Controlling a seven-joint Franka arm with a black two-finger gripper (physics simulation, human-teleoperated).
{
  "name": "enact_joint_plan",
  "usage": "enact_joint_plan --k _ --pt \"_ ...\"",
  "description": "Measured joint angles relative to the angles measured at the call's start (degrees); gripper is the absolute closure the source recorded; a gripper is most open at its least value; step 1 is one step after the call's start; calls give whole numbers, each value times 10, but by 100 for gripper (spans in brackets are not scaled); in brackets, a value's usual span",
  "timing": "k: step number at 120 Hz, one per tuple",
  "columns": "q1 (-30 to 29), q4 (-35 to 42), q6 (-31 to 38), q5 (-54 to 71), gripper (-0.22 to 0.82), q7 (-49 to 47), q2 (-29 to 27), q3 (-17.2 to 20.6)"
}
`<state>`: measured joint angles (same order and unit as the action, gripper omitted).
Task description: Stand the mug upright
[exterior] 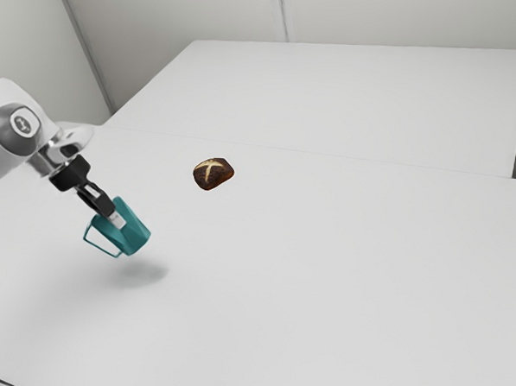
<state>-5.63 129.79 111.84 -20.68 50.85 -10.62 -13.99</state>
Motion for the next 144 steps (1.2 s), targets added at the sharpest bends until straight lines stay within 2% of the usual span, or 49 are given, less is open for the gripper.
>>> enact_joint_plan --k 35,53,115,144 --pt "3 -4 22 148 78 -131 -15 85" --pt "10 0 33 199 78 -200 -18 113" --pt "21 42 122 261 78 -393 -17 166" --pt "27 69 149 269 78 -454 -16 174"
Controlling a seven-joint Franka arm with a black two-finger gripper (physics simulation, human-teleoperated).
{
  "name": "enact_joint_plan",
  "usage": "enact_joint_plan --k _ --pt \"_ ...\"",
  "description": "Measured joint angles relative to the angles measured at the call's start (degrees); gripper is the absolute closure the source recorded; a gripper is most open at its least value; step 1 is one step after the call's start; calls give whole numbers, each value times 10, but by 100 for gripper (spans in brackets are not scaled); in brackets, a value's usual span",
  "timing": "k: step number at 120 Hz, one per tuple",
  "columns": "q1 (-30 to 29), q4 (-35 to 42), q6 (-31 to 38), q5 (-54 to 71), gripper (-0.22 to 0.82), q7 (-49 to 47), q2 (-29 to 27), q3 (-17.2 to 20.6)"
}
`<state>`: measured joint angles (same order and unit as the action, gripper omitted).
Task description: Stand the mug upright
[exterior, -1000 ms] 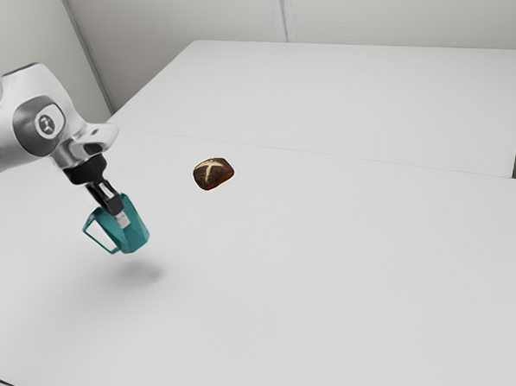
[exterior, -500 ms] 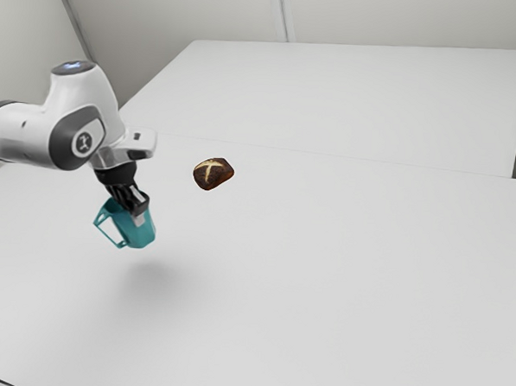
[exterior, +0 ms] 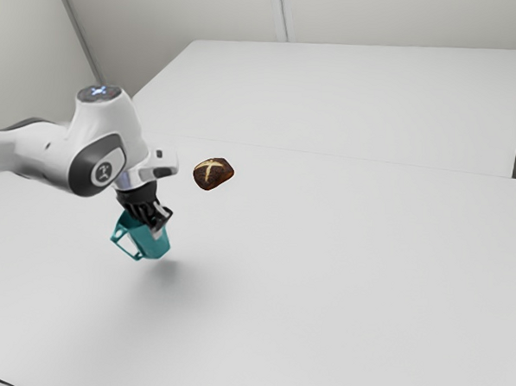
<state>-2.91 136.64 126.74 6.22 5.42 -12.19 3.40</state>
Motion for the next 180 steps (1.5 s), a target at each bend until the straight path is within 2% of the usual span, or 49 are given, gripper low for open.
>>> enact_joint_plan --k 117,121,139,148,162,180 --pt "18 20 59 14 78 -118 69 4" --pt "18 20 60 13 74 -119 68 4" --pt "19 19 62 7 41 -118 64 4" --pt "19 19 64 6 29 -117 58 4" --pt "22 18 66 5 17 -114 40 4" --pt "28 15 63 3 9 -110 14 5"
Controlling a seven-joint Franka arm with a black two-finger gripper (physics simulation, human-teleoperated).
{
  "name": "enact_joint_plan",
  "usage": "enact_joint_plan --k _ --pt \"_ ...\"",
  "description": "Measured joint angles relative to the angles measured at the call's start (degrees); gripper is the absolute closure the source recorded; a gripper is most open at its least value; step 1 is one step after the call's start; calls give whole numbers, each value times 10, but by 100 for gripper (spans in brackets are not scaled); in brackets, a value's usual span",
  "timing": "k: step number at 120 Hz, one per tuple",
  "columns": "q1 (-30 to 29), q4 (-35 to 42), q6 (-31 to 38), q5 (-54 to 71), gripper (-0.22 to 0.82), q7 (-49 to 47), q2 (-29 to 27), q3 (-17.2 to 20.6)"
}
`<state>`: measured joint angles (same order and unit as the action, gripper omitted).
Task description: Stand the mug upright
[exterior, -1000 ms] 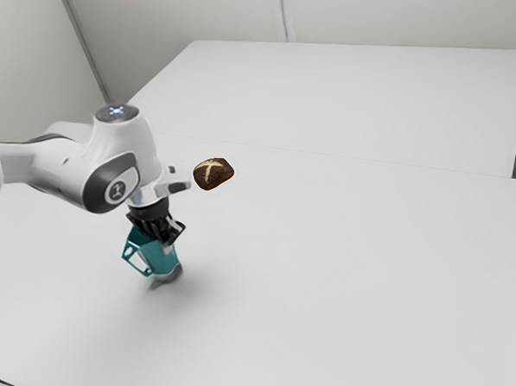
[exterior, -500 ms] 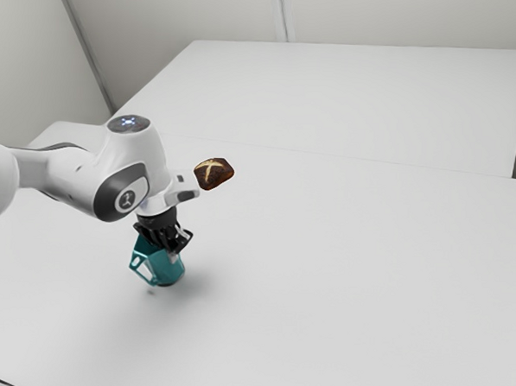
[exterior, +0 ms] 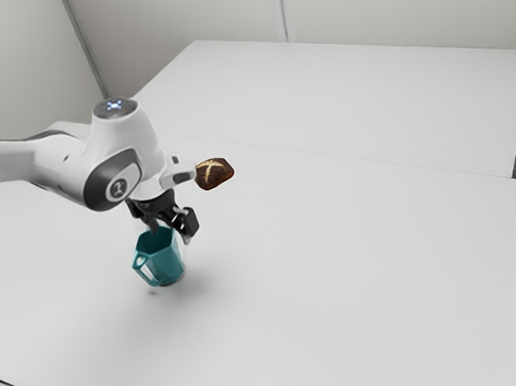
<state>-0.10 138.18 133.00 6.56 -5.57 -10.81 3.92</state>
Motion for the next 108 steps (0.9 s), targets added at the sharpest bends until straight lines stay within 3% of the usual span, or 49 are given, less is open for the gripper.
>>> enact_joint_plan --k 30,69,108 --pt "2 -90 -86 -24 4 4 -3 7" --pt "5 -274 -254 -41 2 7 61 9" --pt "9 -419 -366 -38 1 8 110 8"
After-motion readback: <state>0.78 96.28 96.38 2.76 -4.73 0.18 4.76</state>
